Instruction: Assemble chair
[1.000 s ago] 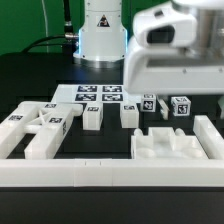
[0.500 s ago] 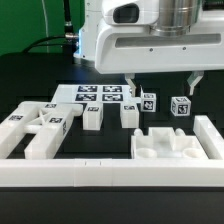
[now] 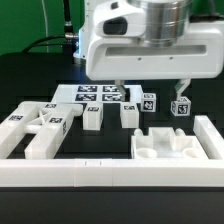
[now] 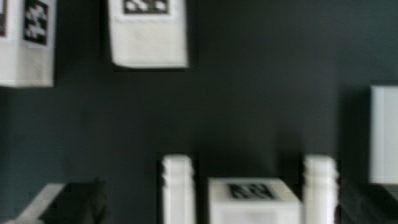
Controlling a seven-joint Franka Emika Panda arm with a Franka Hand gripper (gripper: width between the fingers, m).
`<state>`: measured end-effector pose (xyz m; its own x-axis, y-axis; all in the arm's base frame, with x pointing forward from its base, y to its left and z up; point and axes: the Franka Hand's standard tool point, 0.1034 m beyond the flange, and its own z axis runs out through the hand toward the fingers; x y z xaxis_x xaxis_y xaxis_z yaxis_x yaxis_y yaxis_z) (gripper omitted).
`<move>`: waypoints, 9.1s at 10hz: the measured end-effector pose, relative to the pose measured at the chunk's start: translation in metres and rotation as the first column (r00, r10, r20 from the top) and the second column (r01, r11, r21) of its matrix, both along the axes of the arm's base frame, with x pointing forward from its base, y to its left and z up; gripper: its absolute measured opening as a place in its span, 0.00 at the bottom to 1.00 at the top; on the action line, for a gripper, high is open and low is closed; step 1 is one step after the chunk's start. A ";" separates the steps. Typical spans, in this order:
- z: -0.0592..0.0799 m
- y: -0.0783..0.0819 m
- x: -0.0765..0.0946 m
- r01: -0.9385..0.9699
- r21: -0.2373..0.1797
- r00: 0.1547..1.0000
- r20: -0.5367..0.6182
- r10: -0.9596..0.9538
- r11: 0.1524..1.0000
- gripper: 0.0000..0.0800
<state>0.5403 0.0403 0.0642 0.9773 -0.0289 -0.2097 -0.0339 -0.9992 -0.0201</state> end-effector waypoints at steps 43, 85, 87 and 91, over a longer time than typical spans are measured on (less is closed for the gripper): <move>0.066 0.001 0.039 -0.015 0.026 0.993 -0.120 0.018 1.000 0.36; 0.021 0.060 0.105 -0.103 -0.028 0.677 0.730 0.091 0.994 0.36; 0.024 0.059 0.106 -0.104 -0.030 0.675 0.732 0.093 0.994 0.66; 0.024 0.058 0.106 -0.107 -0.032 0.676 0.730 0.097 0.994 0.80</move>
Offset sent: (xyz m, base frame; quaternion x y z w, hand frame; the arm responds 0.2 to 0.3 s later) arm 0.0000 0.0000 0.0000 0.0000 0.0000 0.0000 1.0000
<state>0.6467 0.0984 0.0881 0.8169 0.0775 0.5715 0.0988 -0.9951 -0.0062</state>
